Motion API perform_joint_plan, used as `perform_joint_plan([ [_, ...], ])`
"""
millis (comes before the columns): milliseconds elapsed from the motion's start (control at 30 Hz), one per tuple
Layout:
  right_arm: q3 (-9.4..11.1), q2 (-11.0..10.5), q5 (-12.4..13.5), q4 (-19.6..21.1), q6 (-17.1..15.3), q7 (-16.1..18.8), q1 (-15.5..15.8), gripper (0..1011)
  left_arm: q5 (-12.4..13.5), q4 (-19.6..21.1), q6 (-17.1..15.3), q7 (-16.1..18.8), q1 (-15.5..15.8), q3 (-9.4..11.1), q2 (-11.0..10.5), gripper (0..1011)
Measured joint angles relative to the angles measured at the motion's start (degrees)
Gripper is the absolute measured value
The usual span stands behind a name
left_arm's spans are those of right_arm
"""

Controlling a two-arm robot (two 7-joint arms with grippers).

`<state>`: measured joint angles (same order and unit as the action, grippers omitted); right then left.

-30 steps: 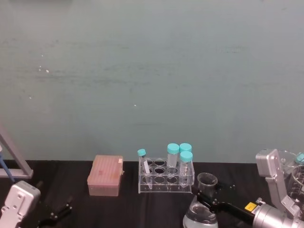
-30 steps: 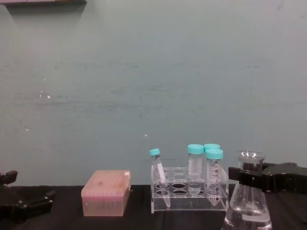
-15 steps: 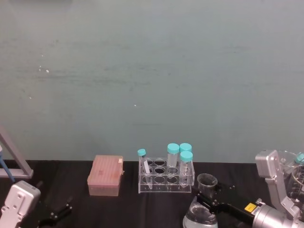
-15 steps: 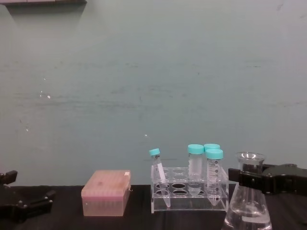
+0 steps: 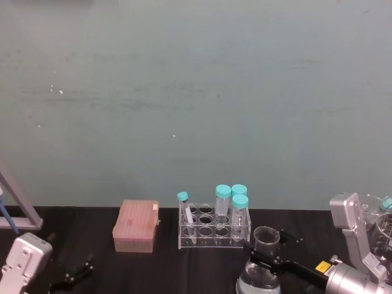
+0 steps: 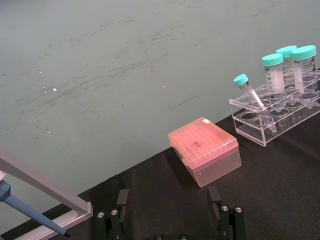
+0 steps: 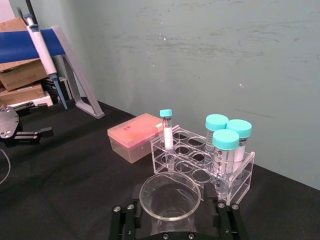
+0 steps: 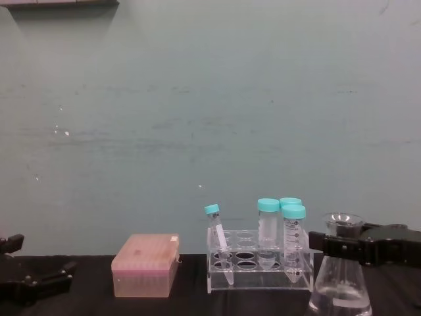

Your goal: Pick up the beaker with the right gripper, shake it three times, and then put it down.

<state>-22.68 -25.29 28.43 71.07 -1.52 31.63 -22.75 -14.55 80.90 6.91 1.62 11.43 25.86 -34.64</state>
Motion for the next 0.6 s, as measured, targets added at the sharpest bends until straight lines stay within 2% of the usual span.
perform_joint_plan([
  [267, 0.03, 0.00, 0.00, 0.00, -0.02, 0.00, 0.00, 961, 0.00, 0.00, 0.00, 0.00, 0.00, 0.00, 0.00, 1000],
  [367, 0.03, 0.00, 0.00, 0.00, -0.03, 0.00, 0.00, 1003, 0.00, 0.00, 0.00, 0.00, 0.00, 0.00, 0.00, 1000],
  [600, 0.88, -0.81, 0.66, 1.25, 0.96, 0.31, 1.05, 1000, 0.00, 0.00, 0.00, 0.00, 0.00, 0.00, 0.00, 1000],
])
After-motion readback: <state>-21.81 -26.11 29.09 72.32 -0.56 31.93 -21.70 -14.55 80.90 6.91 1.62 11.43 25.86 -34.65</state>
